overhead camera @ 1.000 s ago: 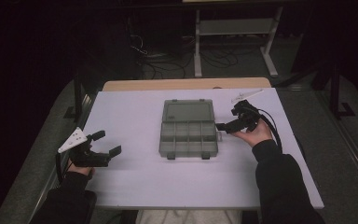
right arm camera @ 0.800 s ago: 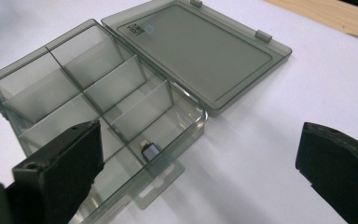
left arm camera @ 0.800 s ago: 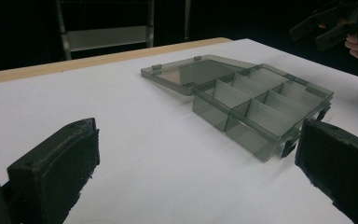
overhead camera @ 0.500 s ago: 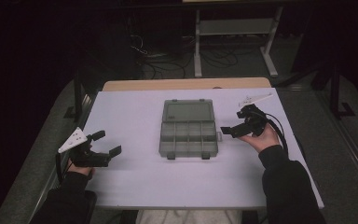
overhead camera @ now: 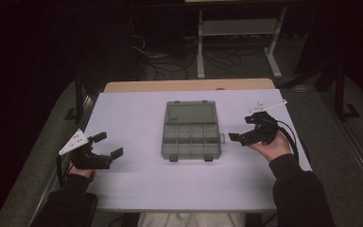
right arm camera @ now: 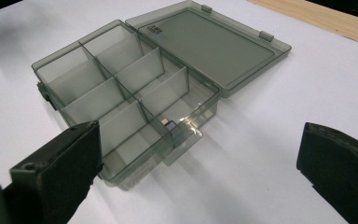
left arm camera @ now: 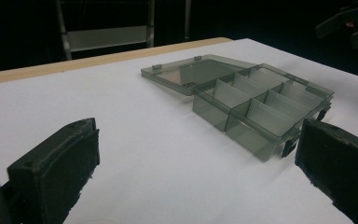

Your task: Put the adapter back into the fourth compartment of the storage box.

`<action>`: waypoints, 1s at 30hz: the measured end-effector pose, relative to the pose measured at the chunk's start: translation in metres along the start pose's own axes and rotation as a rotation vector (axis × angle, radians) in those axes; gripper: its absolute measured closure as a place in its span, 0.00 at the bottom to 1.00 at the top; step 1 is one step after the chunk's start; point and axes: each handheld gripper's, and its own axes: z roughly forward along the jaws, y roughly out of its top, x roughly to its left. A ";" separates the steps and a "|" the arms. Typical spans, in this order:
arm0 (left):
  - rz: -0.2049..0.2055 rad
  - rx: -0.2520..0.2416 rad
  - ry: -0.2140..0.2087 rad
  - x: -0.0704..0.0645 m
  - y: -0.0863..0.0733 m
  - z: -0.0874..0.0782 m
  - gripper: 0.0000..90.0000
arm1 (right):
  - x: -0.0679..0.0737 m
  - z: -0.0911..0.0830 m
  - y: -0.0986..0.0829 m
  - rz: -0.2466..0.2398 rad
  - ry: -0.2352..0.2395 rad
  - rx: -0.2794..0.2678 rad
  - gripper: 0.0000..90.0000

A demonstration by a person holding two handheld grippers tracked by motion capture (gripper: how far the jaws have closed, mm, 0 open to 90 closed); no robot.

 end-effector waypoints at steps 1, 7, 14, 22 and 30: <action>0.000 0.000 0.000 0.000 0.000 0.000 0.00 | 0.001 -0.002 -0.001 0.003 0.001 -0.002 0.00; 0.001 0.000 0.001 0.000 0.000 0.000 0.00 | 0.002 -0.007 -0.009 0.010 0.005 -0.017 0.00; 0.000 0.000 0.001 0.000 0.000 0.000 0.00 | 0.005 -0.011 -0.018 0.020 0.015 -0.033 0.00; 0.001 0.000 0.001 0.000 0.000 0.000 0.00 | 0.010 -0.017 -0.030 0.035 0.015 -0.066 0.00; 0.001 0.001 0.002 0.000 0.000 0.000 0.00 | 0.013 -0.021 -0.045 0.043 0.007 -0.083 0.00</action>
